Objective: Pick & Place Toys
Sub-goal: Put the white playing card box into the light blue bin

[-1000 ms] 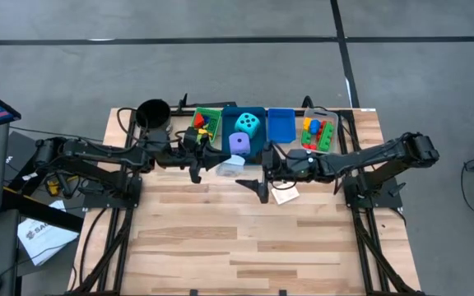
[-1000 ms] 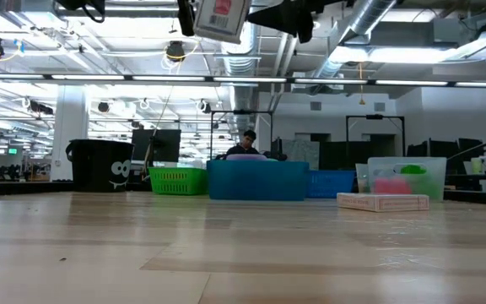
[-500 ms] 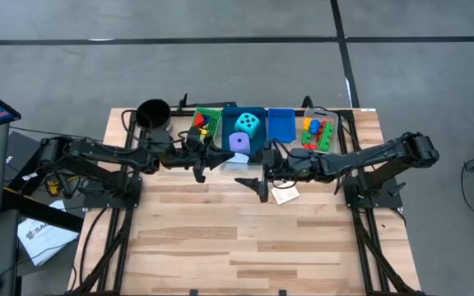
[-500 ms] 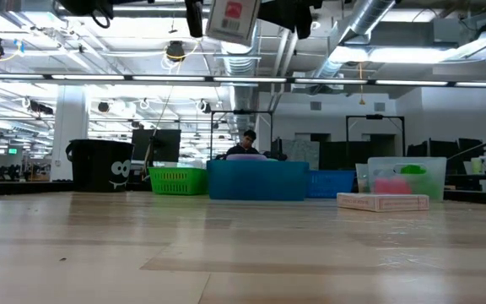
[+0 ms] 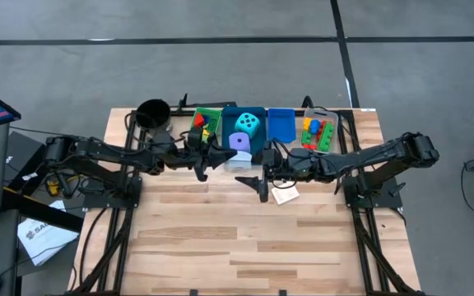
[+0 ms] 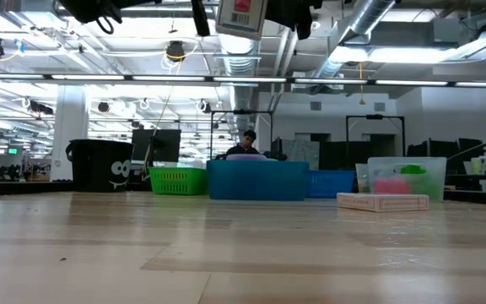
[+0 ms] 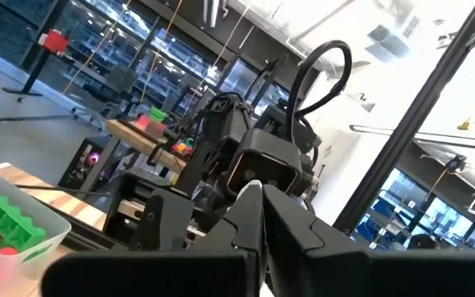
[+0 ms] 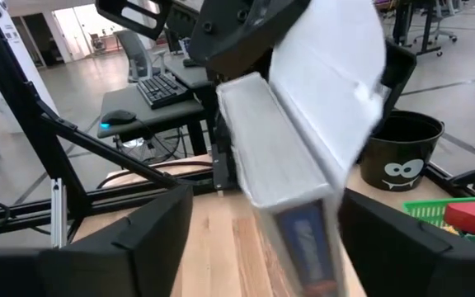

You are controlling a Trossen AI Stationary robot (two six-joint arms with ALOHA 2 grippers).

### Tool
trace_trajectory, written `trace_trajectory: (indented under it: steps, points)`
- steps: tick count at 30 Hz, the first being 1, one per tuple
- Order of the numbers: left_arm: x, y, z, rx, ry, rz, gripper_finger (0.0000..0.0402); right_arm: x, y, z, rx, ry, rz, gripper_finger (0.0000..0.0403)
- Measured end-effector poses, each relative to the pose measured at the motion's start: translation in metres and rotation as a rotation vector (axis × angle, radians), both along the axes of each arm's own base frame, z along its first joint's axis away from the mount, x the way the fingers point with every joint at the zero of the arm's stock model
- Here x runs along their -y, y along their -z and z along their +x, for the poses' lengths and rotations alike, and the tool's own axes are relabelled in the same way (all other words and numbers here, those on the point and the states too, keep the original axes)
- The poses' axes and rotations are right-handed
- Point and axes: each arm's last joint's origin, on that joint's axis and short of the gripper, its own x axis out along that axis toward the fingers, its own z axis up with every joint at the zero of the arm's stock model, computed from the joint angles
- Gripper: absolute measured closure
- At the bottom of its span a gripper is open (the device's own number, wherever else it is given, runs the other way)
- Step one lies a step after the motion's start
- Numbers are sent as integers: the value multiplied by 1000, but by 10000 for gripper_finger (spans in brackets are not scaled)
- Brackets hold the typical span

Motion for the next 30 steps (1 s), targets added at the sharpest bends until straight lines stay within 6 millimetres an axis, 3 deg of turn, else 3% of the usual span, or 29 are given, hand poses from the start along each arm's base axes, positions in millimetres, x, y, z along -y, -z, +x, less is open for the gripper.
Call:
trace_trajectory:
  steps: [6,14,25,30]
  points:
    - [0,-1,0,8,0,0,401,0,0,0,1,1,7,179]
    - [0,0,0,5,-5,-2,401,3,0,0,14,21,139,342]
    - [-1,0,0,2,-22,-7,397,2,2,0,-4,24,142,339]
    - [-2,1,0,-12,-11,-58,363,3,1,-5,-41,27,137,339]
